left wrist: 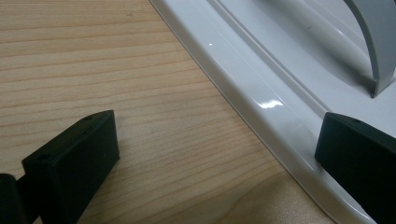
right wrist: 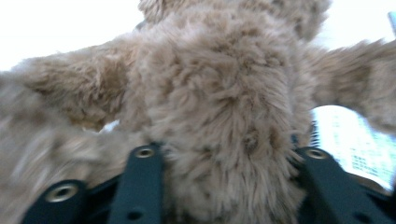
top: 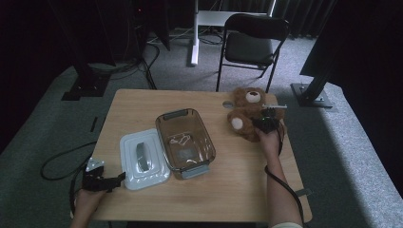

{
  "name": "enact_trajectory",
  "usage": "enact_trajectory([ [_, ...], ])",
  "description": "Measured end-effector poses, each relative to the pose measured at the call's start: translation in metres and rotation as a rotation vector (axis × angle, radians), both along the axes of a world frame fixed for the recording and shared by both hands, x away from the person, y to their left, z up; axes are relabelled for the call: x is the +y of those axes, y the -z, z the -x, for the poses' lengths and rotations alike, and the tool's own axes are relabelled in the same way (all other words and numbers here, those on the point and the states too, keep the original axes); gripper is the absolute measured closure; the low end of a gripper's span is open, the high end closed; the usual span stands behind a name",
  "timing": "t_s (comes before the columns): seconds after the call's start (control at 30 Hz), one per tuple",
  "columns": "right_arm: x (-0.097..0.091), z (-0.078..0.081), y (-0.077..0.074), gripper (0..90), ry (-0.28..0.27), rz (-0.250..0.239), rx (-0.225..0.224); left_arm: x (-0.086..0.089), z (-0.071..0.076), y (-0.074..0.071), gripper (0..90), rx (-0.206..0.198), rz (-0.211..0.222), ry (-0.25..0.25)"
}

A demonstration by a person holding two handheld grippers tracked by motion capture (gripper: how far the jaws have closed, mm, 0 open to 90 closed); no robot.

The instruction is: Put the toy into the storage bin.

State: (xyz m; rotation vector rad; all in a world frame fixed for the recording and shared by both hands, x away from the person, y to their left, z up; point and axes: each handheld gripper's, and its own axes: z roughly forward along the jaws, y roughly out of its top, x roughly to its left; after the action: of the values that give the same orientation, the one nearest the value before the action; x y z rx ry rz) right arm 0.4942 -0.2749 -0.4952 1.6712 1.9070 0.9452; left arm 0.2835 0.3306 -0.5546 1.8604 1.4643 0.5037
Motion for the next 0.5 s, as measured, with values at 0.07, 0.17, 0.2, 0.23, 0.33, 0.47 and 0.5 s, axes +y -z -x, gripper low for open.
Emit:
enact_trajectory([
  [0.07,-0.001,0.001,-0.005,65.5,0.004,-0.002,-0.006,0.0,0.0,0.0,0.5,0.0,0.0,0.002],
  [0.17,-0.001,0.008,-0.013,67.7,-0.007,0.008,-0.02,0.0,0.0,0.0,0.5,-0.001,0.001,0.002],
  [0.2,-0.001,0.011,-0.015,67.9,-0.011,0.015,-0.03,0.0,-0.001,0.0,0.5,0.0,0.001,0.003],
  [0.23,0.0,0.015,-0.019,67.9,-0.017,0.025,-0.038,0.0,-0.001,0.0,0.5,0.0,0.001,0.003],
  [0.33,0.001,0.026,-0.027,68.2,-0.021,0.032,-0.067,0.0,-0.001,0.0,0.5,0.0,0.001,0.005],
  [0.47,0.005,0.046,-0.039,68.3,-0.023,0.016,-0.117,0.0,-0.001,0.0,0.5,0.0,0.001,0.008],
  [0.5,0.006,0.051,-0.043,68.3,-0.026,0.009,-0.126,0.0,-0.001,0.0,0.5,0.0,0.001,0.008],
])
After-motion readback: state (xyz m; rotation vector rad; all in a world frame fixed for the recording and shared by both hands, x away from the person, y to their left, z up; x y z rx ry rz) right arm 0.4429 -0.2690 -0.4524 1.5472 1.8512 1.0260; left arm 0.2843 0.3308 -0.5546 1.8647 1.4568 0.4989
